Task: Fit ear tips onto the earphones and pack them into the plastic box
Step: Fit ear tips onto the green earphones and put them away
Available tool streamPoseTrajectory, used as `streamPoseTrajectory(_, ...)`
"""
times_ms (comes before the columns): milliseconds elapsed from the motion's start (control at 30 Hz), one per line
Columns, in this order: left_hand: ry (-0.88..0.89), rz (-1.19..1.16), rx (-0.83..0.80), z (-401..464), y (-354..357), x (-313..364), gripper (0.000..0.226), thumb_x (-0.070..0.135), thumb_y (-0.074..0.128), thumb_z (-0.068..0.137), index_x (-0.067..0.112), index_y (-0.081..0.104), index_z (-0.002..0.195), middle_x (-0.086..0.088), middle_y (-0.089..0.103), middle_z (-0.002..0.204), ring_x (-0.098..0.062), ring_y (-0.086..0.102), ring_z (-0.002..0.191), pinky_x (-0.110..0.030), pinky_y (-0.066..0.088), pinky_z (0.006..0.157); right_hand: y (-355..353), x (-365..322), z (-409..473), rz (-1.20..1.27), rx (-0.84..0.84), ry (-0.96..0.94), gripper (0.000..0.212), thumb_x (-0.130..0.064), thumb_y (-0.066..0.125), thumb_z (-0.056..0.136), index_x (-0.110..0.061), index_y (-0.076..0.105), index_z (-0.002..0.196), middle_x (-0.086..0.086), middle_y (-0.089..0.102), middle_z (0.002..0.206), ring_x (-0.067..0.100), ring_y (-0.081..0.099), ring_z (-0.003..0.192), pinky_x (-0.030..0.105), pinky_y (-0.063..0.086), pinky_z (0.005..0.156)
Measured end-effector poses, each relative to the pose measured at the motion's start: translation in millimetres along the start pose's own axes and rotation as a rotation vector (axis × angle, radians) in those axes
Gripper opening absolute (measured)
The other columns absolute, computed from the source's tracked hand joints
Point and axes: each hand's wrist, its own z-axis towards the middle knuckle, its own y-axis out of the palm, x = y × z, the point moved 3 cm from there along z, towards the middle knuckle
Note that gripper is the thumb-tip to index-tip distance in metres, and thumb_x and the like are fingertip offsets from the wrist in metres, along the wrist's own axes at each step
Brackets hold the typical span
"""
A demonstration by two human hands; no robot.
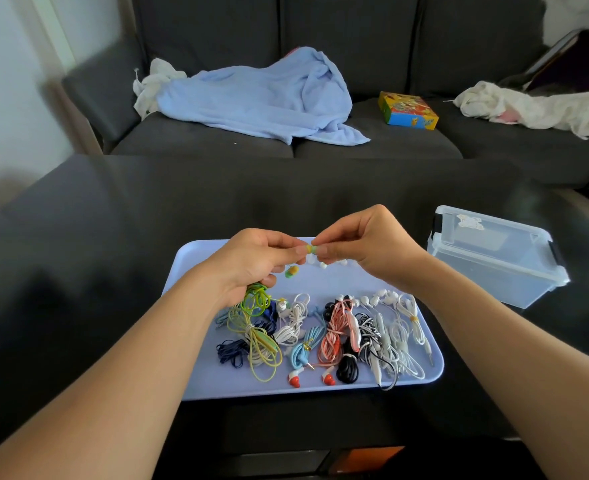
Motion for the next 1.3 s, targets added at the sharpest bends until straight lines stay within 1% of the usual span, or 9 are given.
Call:
streamPoseTrajectory(133, -0.009, -0.064, -0.080, -0.9, -1.6, 0.1, 0.013, 0.011, 0.070, 0.090, 0.008, 0.074, 0.102, 0.004, 0.067, 0.072, -0.004, 0.037, 0.051, -0.015, 0.026, 0.040, 1.3, 3.4, -2.6, 0.310, -0.071, 0.148, 0.019, -0.002, 0.077, 0.074, 0.000, 0.078, 0.093, 0.018, 0.076, 0.088, 0.023, 0.074, 0.078, 0.023, 0.059, 0.072)
streamPoseTrajectory(333, 0.027, -0.214, -0.152, -2.9, -0.6, 1.4, 0.013, 0.011, 0.068, 0.089, 0.010, 0.073, 0.101, 0.007, 0.066, 0.071, -0.003, 0.034, 0.050, -0.013, 0.024, 0.038, 14.6, 7.5, -5.3, 0.740, -0.110, 0.341, 0.025, -0.001, 0.069, 0.073, 0.003, 0.071, 0.097, 0.010, 0.073, 0.076, 0.012, 0.070, 0.068, 0.018, 0.058, 0.064)
streamPoseTrajectory(500, 0.103, -0.351, -0.148, -1.5, 0.1, 6.2, 0.026, 0.020, 0.069, 0.076, 0.012, 0.073, 0.101, 0.006, 0.067, 0.074, -0.003, 0.035, 0.050, -0.012, 0.025, 0.039, 24.6, 1.5, -4.6, 1.064, -0.111, 0.440, 0.014, 0.001, 0.066, 0.076, -0.004, 0.078, 0.081, 0.012, 0.072, 0.080, 0.012, 0.070, 0.066, 0.016, 0.058, 0.061)
streamPoseTrajectory(600, 0.130, -0.354, -0.121, -1.2, 0.4, 7.2, 0.022, 0.019, 0.069, 0.077, 0.013, 0.073, 0.098, 0.005, 0.068, 0.074, -0.003, 0.035, 0.050, -0.013, 0.025, 0.039, 26.7, 0.2, -4.5, 1.109, -0.096, 0.452, 0.014, 0.000, 0.066, 0.076, -0.004, 0.078, 0.079, 0.012, 0.071, 0.079, 0.012, 0.069, 0.065, 0.016, 0.058, 0.061)
streamPoseTrajectory(767, 0.188, -0.170, -0.023, -3.3, -2.1, 7.8, 0.011, 0.011, 0.069, 0.089, 0.012, 0.073, 0.099, 0.005, 0.069, 0.069, -0.004, 0.037, 0.051, -0.015, 0.026, 0.041, 18.8, 5.8, -4.0, 0.853, -0.051, 0.340, 0.027, -0.002, 0.070, 0.074, 0.003, 0.072, 0.100, 0.012, 0.074, 0.081, 0.013, 0.071, 0.068, 0.018, 0.058, 0.062)
streamPoseTrajectory(900, 0.272, -0.036, 0.071, -3.7, -2.5, 8.5, 0.007, 0.013, 0.072, 0.089, 0.014, 0.075, 0.096, 0.002, 0.070, 0.069, -0.002, 0.046, 0.049, -0.015, 0.028, 0.041, 8.4, 2.6, -2.9, 0.532, 0.057, 0.167, 0.026, -0.005, 0.077, 0.070, 0.004, 0.075, 0.095, 0.022, 0.075, 0.090, 0.026, 0.074, 0.078, 0.025, 0.061, 0.073)
streamPoseTrajectory(1000, 0.343, 0.079, 0.119, -3.4, -0.7, 10.3, 0.006, 0.012, 0.074, 0.087, 0.012, 0.076, 0.093, 0.001, 0.072, 0.070, -0.001, 0.053, 0.053, -0.013, 0.034, 0.043, 3.3, -2.7, -4.7, 0.269, 0.108, 0.064, 0.023, -0.002, 0.079, 0.076, 0.006, 0.075, 0.097, 0.022, 0.076, 0.089, 0.030, 0.076, 0.080, 0.028, 0.061, 0.075)
streamPoseTrajectory(1167, 0.348, 0.194, 0.127, -1.6, -0.8, 7.7, 0.011, 0.011, 0.076, 0.086, 0.006, 0.076, 0.096, -0.005, 0.073, 0.077, 0.004, 0.059, 0.057, -0.007, 0.038, 0.047, 5.5, -5.2, -5.0, -0.057, 0.107, -0.024, 0.011, -0.003, 0.080, 0.081, -0.003, 0.080, 0.091, 0.012, 0.077, 0.077, 0.026, 0.075, 0.073, 0.030, 0.063, 0.075)
streamPoseTrajectory(1300, 0.318, 0.212, 0.131, -1.7, -1.8, 4.7, 0.009, 0.010, 0.074, 0.087, 0.009, 0.076, 0.096, -0.002, 0.073, 0.075, 0.002, 0.057, 0.053, -0.009, 0.038, 0.046, 13.1, -4.2, -5.1, -0.236, 0.155, -0.112, 0.009, -0.006, 0.080, 0.082, -0.011, 0.082, 0.088, 0.002, 0.075, 0.070, 0.013, 0.072, 0.065, 0.031, 0.062, 0.071)
